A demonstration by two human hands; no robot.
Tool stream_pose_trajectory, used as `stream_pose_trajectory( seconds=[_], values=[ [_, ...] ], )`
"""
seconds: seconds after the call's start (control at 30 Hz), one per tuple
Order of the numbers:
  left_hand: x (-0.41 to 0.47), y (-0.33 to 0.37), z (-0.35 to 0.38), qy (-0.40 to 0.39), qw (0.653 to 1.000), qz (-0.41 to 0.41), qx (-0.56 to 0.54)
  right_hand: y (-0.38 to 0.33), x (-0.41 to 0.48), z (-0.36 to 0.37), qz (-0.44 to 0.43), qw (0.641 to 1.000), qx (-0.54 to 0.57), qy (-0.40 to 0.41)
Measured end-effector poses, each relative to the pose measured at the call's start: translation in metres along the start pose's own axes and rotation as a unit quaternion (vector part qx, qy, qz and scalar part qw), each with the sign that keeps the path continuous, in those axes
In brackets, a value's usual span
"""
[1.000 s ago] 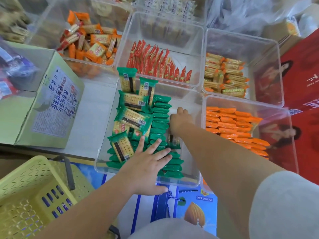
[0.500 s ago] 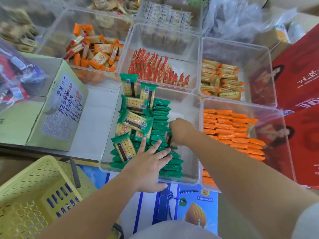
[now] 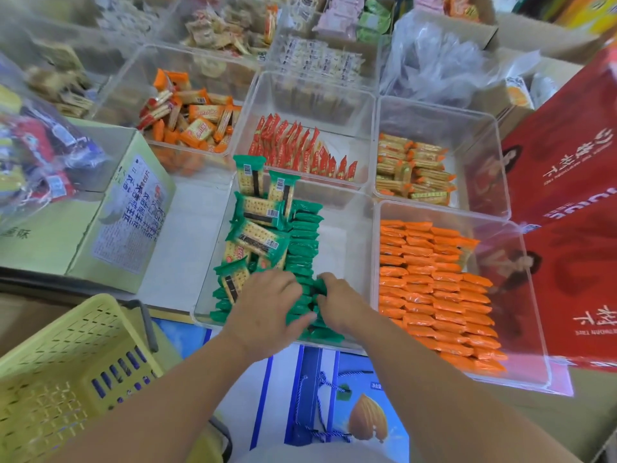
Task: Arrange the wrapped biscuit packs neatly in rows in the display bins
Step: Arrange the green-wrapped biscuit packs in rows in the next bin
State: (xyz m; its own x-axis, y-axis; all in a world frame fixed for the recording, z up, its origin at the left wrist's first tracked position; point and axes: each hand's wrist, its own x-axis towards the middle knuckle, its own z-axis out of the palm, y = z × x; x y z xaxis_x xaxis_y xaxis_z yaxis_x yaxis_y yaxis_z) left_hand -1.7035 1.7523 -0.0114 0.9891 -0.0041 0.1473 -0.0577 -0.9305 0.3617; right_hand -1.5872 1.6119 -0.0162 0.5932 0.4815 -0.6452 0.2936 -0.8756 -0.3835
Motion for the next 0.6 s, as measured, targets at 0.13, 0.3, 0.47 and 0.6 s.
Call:
stream_pose_trajectory(
  seconds=[0.13, 0.3, 0.47, 0.6],
  values=[
    [0.002, -0.017, -0.021, 0.009, 0.978, -0.193, 0.084, -0.002, -0.005, 0.002, 0.014, 0.998, -0.039, -0.037],
    [-0.004, -0.036, -0.027, -0.2, 0.926, -0.253, 0.197, -0.003, -0.003, -0.002, 0.014, 0.994, -0.099, -0.042],
    [-0.001, -0.033, -0.027, -0.205, 0.92, -0.249, 0.223, -0.009, 0.001, -0.029, -0.081, 0.921, -0.381, -0.025],
    [-0.002, -0.02, -0.038, -0.084, 0.952, -0.259, 0.142, 0.005, 0.0, -0.041, -0.12, 0.923, -0.365, -0.024]
  ],
)
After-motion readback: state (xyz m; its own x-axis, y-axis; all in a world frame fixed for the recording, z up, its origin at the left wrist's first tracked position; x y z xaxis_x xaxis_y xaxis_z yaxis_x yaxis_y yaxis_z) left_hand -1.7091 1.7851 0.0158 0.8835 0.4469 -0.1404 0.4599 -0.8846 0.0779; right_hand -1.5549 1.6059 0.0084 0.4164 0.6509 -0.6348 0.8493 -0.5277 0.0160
